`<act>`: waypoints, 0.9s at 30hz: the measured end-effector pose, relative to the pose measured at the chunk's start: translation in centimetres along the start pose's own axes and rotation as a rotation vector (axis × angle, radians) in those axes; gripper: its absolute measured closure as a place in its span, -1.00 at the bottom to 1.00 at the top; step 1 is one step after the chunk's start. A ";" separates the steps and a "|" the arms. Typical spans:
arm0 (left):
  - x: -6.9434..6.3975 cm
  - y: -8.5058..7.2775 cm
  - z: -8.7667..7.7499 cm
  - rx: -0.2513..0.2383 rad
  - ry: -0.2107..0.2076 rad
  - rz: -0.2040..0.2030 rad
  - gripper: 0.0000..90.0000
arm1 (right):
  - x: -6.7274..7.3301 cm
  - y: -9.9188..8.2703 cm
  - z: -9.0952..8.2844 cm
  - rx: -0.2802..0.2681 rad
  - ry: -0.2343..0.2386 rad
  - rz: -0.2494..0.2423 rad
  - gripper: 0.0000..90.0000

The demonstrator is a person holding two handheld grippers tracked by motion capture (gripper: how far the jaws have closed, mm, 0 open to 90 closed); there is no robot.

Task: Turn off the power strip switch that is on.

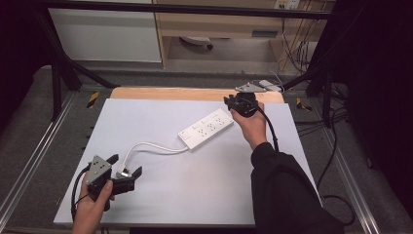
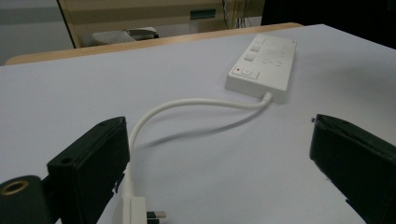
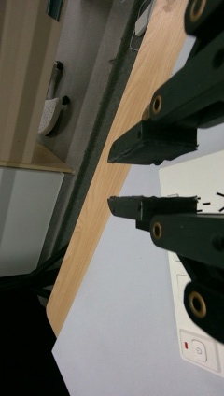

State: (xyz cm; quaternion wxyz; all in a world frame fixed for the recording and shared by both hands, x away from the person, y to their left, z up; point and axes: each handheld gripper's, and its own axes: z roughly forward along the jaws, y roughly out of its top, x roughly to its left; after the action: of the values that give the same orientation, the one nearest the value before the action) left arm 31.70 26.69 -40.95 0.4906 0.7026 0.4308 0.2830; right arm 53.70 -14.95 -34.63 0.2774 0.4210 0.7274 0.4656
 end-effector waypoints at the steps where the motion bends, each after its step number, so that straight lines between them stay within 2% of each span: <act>1: 0.0 0.0 0.0 -0.002 0.000 -0.001 -0.89 | 0.0 0.0 0.1 -0.001 0.001 0.003 0.72; 9: 0.1 -0.1 0.1 0.005 0.001 -0.005 -0.89 | -0.6 -0.6 1.0 -0.009 0.016 0.030 0.92; 14: 0.1 -0.1 0.0 0.006 0.004 -0.004 -0.89 | -1.0 -1.2 1.8 0.004 0.005 0.031 1.00; 27: 0.2 -0.1 0.1 0.013 0.007 -0.004 -0.89 | -1.4 -2.5 4.0 0.030 -0.005 0.078 1.00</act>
State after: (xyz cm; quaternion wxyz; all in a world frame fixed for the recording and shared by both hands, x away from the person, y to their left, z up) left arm 31.85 26.85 -41.09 0.4849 0.7039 0.4360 0.2817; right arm 56.68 -14.92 -38.57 0.2546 0.4542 0.7166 0.4641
